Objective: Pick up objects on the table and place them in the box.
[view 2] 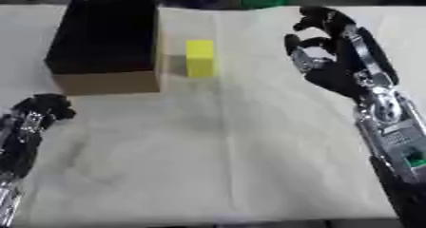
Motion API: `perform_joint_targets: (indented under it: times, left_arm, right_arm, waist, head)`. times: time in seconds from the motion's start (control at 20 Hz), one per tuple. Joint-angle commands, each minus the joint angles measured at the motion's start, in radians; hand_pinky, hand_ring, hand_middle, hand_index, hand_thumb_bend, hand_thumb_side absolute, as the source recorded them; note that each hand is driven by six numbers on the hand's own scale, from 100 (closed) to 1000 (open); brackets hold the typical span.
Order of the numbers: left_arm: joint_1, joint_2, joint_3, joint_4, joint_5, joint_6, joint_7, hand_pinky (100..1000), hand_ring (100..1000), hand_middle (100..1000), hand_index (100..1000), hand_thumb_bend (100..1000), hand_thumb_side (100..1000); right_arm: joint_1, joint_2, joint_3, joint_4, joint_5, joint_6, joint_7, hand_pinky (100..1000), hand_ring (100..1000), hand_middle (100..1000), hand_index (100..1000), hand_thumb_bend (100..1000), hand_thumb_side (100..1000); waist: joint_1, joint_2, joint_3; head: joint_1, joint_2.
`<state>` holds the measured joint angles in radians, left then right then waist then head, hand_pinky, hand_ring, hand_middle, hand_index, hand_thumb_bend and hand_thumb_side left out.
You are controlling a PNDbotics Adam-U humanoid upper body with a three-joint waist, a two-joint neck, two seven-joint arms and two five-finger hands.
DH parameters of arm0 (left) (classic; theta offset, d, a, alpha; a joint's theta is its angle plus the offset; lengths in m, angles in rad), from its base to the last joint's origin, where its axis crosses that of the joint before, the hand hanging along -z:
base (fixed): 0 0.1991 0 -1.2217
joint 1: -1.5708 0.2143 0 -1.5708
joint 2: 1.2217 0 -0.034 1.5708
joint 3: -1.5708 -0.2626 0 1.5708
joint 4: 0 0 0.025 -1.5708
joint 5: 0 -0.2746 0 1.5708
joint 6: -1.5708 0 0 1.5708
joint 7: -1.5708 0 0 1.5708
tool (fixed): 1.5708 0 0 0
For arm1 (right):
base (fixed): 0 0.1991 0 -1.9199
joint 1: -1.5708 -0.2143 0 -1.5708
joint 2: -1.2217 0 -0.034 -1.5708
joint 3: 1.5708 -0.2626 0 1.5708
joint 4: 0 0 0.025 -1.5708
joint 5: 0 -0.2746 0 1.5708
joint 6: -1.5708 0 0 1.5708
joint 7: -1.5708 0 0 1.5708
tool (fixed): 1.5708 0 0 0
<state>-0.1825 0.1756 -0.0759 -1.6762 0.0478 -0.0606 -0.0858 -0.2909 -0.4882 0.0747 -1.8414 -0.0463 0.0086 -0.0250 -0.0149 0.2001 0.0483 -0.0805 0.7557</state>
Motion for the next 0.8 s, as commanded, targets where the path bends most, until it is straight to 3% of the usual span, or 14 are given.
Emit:
perform_joint_targets:
  times: [0.05,0.45,0.8]
  left_arm:
    - [-0.004,0.012,0.006,-0.021,0.003,0.0,0.003,703,605,577,675,448,683]
    - [-0.004,0.013,0.005,-0.021,0.003,0.0,0.003,703,604,577,675,449,683]
    - [-0.003,0.016,0.003,-0.02,0.002,0.001,0.001,703,604,576,675,449,684]
  right_arm:
    - [-0.013,-0.019,-0.004,-0.014,0.001,-0.001,0.004,707,905,661,848,247,327]
    - [-0.033,-0.056,0.001,-0.025,-0.001,-0.001,0.013,711,905,666,849,271,292]
    - [-0.107,-0.157,0.013,-0.051,-0.008,0.003,0.045,719,905,683,855,328,224]
  waist:
    - [-0.001,-0.015,0.0]
    - [-0.004,-0.017,0.002]
    - [-0.009,-0.019,0.006]
  head:
    - [0.003,-0.005]
    - [0.003,-0.004]
    - [0.001,-0.005]
